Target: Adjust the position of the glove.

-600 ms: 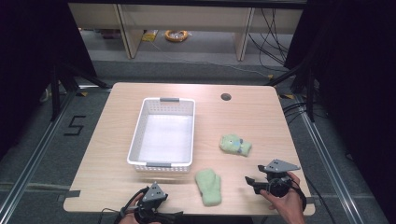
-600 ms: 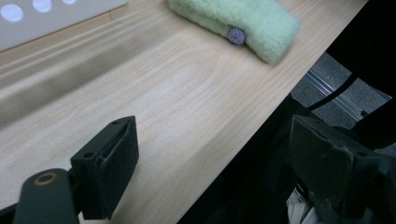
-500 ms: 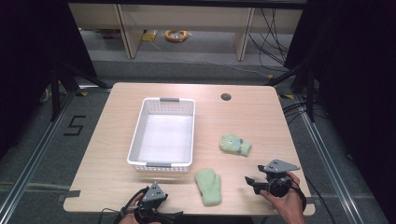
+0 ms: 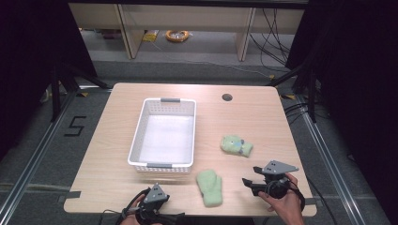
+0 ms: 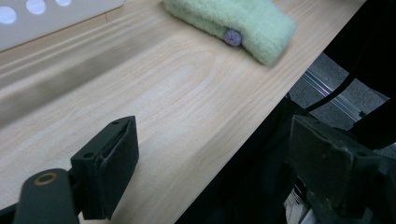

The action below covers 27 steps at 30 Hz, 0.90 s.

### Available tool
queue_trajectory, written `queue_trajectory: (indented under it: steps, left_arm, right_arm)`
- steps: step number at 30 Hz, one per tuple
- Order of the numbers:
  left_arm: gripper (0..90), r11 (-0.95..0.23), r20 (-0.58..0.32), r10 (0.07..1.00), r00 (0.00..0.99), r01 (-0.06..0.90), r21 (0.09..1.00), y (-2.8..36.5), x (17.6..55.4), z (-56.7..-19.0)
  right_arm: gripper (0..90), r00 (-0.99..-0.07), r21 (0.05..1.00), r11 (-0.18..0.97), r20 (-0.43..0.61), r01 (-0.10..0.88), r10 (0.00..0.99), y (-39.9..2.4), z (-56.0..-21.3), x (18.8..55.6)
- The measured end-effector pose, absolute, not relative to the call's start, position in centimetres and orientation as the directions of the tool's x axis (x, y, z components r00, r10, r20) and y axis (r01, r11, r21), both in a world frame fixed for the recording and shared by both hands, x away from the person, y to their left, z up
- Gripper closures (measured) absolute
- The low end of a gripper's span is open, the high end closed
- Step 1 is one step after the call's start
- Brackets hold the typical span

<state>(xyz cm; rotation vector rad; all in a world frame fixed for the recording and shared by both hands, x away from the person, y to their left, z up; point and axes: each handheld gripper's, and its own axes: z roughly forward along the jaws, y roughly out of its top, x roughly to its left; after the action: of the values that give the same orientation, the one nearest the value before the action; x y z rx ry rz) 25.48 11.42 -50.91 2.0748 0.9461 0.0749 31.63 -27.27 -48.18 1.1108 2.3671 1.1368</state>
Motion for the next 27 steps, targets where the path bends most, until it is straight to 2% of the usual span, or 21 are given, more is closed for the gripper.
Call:
queue_trajectory:
  steps: [1,2,5,8,9,12,16,20,24,27]
  left_arm:
    - [16.0,-0.357,-0.278,0.653,0.705,0.609,0.708,11.3,25.4,-50.9]
    - [16.0,-0.386,-0.246,0.648,0.721,0.589,0.71,11.4,25.6,-50.9]
    - [16.1,-0.354,-0.279,0.647,0.709,0.604,0.714,11.1,25.3,-50.9]
    - [16.3,-0.356,-0.275,0.639,0.719,0.593,0.723,10.9,25.3,-50.9]
    - [16.6,-0.383,-0.26,0.637,0.726,0.59,0.71,11.0,25.4,-50.9]
    - [17.2,-0.369,-0.268,0.626,0.732,0.581,0.725,10.2,25.3,-50.9]
    - [19.0,-0.37,-0.274,0.618,0.737,0.58,0.726,9.4,25.2,-50.8]
    - [20.4,-0.401,-0.25,0.603,0.758,0.558,0.726,8.1,25.4,-50.5]
    - [22.4,-0.41,-0.251,0.581,0.774,0.545,0.731,6.9,25.6,-50.1]
    - [23.7,-0.436,-0.22,0.574,0.789,0.521,0.734,6.2,25.8,-50.0]
  right_arm:
    - [35.9,-0.661,0.76,0.392,0.066,0.519,0.747,-27.3,-48.2,31.6]
    - [36.3,-0.678,0.77,0.406,0.048,0.493,0.734,-27.3,-48.2,31.8]
    - [37.5,-0.697,0.778,0.416,0.039,0.471,0.716,-27.0,-48.0,31.9]
    - [38.4,-0.707,0.778,0.419,0.046,0.469,0.706,-26.7,-47.8,31.9]
    - [39.2,-0.702,0.775,0.403,0.072,0.487,0.709,-26.4,-47.7,31.7]
    - [42.9,-0.75,0.787,0.437,0.049,0.436,0.66,-25.8,-47.2,32.2]
    - [45.4,-0.758,0.794,0.441,0.037,0.418,0.651,-25.1,-46.7,32.4]
    - [49.8,-0.787,0.8,0.452,0.04,0.394,0.616,-23.8,-46.2,33.1]
    - [51.0,-0.812,0.789,0.481,0.04,0.384,0.582,-22.3,-46.0,34.0]
    - [51.5,-0.822,0.787,0.482,0.055,0.385,0.567,-21.3,-46.1,34.8]
